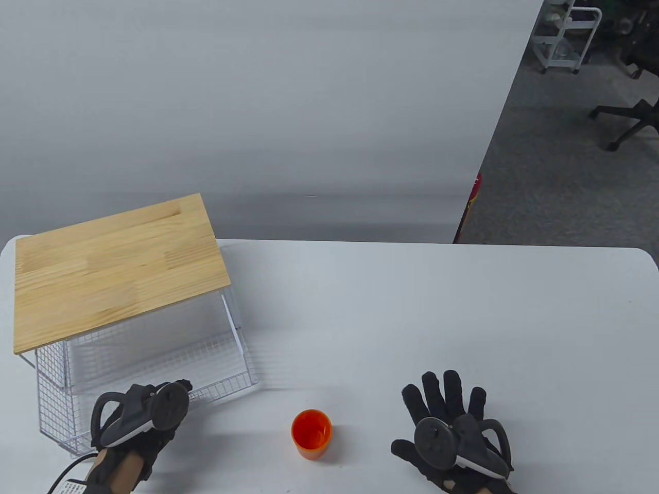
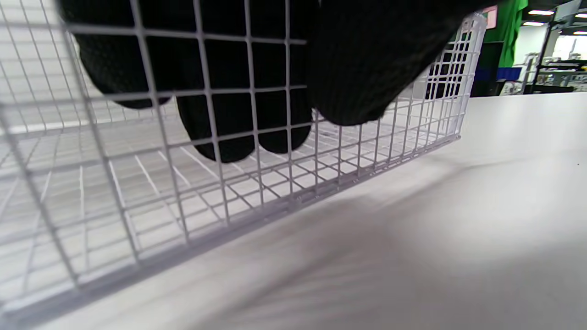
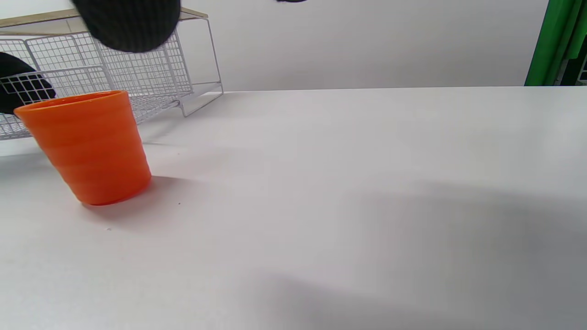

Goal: Take the cup out of the mesh sliding drawer

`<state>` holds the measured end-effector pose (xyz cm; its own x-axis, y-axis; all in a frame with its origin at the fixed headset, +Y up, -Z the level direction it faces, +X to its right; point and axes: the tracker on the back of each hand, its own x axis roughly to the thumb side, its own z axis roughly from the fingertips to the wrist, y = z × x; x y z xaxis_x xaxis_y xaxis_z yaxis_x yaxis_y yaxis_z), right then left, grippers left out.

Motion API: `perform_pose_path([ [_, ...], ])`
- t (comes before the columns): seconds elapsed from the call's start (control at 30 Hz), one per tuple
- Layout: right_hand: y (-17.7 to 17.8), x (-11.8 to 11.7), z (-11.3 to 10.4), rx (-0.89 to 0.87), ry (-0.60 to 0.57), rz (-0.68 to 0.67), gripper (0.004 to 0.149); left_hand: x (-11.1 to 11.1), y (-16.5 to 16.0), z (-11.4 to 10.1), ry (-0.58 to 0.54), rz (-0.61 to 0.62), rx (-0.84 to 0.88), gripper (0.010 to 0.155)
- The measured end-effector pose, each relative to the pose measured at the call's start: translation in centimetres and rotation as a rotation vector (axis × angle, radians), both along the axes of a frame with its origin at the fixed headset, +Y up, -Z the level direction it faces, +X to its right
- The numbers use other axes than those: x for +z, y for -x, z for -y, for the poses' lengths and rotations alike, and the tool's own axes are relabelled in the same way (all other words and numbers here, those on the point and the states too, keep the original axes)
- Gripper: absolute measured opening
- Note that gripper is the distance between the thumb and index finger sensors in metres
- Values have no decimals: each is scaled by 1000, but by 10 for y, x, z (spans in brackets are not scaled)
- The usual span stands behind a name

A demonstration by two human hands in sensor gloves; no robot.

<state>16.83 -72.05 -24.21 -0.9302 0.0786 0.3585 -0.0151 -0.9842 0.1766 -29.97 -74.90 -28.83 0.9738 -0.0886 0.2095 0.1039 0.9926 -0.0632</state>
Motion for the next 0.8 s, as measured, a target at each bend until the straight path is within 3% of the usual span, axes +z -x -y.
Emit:
perform_pose_path([
  [0.8,1,1,0,7,-6,-2,89,1,2,-5,-37,31,-23,29],
])
